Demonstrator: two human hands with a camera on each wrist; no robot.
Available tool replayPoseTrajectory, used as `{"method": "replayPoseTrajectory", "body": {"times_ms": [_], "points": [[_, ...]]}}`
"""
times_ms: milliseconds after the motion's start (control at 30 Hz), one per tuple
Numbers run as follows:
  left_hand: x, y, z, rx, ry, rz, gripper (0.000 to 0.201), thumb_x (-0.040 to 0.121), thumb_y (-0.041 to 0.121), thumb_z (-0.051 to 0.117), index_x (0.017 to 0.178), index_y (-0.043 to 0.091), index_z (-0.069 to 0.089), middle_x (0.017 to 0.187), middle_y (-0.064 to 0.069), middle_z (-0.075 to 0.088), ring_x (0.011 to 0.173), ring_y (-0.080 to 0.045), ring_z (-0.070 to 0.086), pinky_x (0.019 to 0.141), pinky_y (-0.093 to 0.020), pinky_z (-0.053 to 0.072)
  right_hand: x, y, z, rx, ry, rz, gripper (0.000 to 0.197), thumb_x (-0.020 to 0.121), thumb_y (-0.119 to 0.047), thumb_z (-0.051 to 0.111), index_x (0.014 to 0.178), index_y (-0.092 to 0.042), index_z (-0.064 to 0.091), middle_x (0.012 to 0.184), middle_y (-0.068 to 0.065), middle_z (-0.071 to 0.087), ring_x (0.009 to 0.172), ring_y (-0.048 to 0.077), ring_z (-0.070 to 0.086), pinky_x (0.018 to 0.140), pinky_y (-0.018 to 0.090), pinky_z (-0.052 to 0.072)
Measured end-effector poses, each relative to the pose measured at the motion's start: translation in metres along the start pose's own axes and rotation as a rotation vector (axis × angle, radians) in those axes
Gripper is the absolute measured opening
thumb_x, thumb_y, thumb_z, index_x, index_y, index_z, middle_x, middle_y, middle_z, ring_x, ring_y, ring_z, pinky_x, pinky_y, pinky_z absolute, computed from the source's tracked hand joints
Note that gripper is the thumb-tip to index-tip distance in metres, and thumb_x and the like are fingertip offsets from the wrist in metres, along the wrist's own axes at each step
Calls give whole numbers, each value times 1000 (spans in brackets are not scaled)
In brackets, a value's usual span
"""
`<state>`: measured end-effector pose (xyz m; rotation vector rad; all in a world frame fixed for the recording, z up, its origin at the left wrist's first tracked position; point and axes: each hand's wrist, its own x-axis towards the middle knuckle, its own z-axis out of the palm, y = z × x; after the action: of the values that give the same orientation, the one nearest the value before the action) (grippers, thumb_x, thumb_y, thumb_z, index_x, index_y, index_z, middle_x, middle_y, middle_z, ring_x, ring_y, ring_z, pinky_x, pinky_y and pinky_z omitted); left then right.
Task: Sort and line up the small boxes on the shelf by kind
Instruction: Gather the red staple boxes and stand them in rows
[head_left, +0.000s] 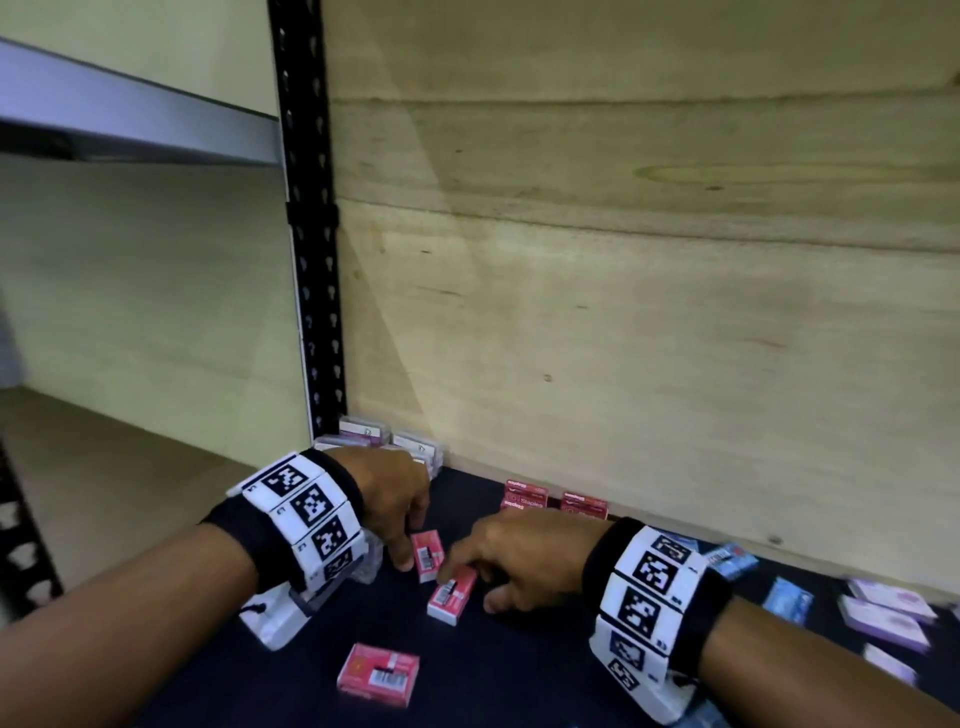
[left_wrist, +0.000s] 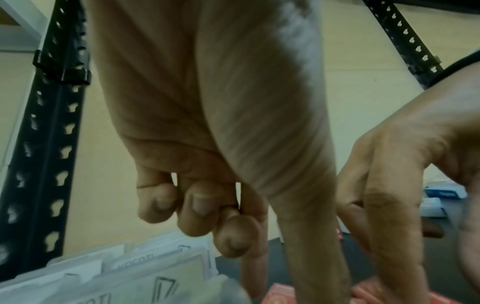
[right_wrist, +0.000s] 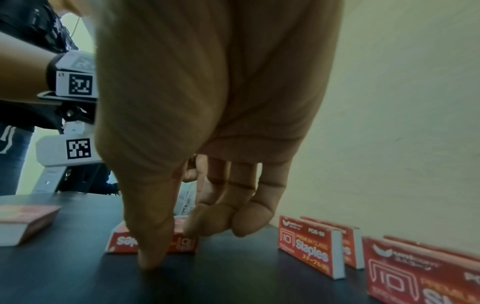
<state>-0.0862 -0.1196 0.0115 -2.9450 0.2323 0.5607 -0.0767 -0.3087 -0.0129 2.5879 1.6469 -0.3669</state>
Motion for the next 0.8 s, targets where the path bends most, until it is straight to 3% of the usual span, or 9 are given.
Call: {"method": "replayPoseTrajectory", "body": {"times_ms": [67,200,267,400,567,700,800], "points": [[2,1,1,7,-6,-4,52,69,47,83,114,24,70,110,6,69,98,-16,64,84,-29,53,1,-1,0,-3,5,-2,49,91,-21,68,137,-31,54,102,1,62,84,11,47,69,26,32],[8,0,5,24,-20,-14,48,66,49,84,105,23,73,103,6,72,93,-16,67,82,-31,55,-1,1,1,-17,24,10,42,91,-21,68,131,-27,58,110,4,63,90,17,53,56,21,26],[10,0,7,30,-15,-20,46,64,51,84,99,24,74,98,7,72,89,-16,67,81,-33,56,-1,3,2,-11,29,23,38,90,-22,70,127,-25,60,108,3,62,96,20,57,60,25,28],[10,1,8,23,-12,-14,45,65,50,84,100,23,74,98,6,72,88,-15,67,77,-30,54,-8,7,2,31,17,56,37,87,-22,72,122,-25,62,97,-6,52,88,12,50,69,28,35],[8,6,7,-31,-34,24,42,69,48,83,101,23,74,97,8,72,89,-12,65,78,-27,52,-22,16,5,64,18,106,36,84,-22,75,119,-25,65,102,-3,61,91,13,56,71,26,38],[7,15,5,-57,-44,63,39,71,48,82,100,23,74,77,12,65,75,-9,60,72,-26,50,-39,23,9,89,35,149,37,84,-25,76,119,-26,65,112,-7,58,94,7,50,76,23,37],[6,25,2,-72,-53,114,41,73,46,81,109,28,73,66,16,57,67,-4,54,73,-26,49,-54,28,14,116,59,203,36,84,-25,76,118,-27,65,115,-6,63,98,10,56,77,21,38]]}}
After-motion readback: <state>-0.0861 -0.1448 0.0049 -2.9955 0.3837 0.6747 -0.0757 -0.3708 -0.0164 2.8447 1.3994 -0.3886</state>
